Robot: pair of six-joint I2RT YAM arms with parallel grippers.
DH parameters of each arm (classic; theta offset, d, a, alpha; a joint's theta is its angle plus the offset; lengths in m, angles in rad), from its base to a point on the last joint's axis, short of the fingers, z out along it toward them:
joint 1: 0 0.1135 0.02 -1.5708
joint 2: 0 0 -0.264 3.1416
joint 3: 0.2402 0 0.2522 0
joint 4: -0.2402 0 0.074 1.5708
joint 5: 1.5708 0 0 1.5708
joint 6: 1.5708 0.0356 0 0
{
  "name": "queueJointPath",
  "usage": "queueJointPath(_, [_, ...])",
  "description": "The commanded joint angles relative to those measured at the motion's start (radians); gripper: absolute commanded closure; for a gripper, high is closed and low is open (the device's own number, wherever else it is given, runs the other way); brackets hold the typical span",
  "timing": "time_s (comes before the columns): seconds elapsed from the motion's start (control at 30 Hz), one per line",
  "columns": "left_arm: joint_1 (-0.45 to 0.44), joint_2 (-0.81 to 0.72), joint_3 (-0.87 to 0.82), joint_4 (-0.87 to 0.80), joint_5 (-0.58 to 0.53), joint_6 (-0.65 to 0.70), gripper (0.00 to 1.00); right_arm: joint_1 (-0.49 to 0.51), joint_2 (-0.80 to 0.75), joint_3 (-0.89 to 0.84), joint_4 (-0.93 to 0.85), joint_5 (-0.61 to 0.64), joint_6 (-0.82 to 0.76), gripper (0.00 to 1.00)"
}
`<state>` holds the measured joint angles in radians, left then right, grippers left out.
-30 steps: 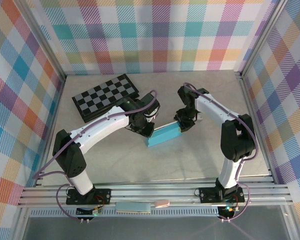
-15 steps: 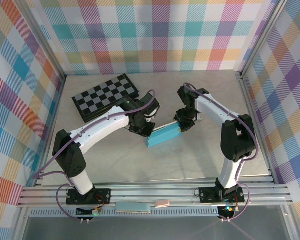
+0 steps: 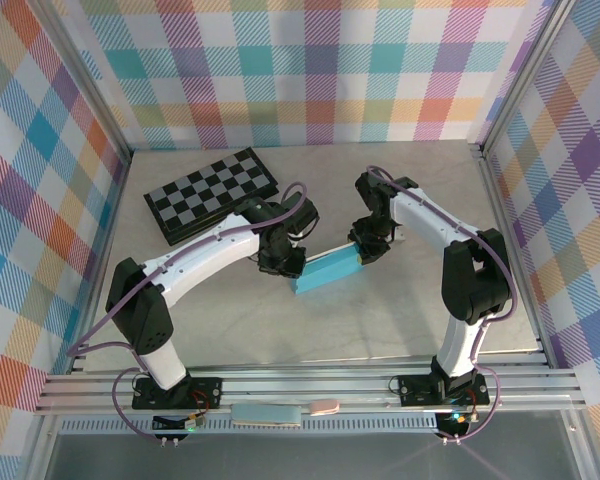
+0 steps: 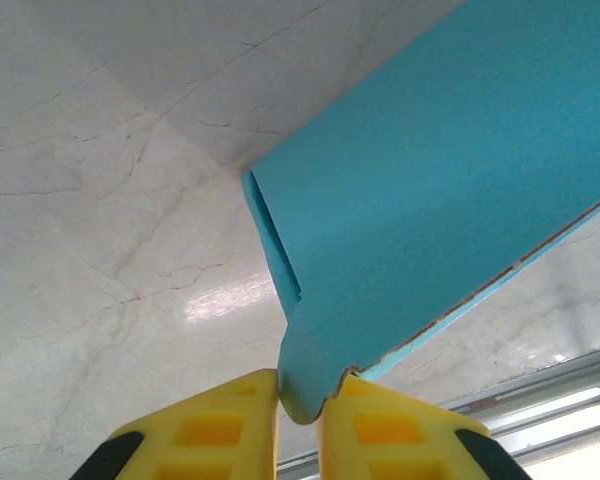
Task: Fold the paper box
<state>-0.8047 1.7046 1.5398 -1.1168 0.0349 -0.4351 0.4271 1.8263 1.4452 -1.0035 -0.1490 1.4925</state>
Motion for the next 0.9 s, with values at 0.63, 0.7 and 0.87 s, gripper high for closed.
queueJointPath(0.63, [-0.007,-0.033,0.040,-0.025,-0.060,-0.004,0.80,0.007,-0.007,-0.032,-0.006,0.011,0.023,0.70])
queueJointPath(0.7, [-0.008,-0.034,0.045,-0.021,-0.056,-0.004,0.81,0.007,-0.008,-0.032,-0.006,0.010,0.023,0.70])
queueJointPath(0.87, [-0.007,-0.046,0.045,-0.002,-0.049,0.012,0.83,0.007,-0.009,-0.034,-0.006,0.009,0.025,0.70])
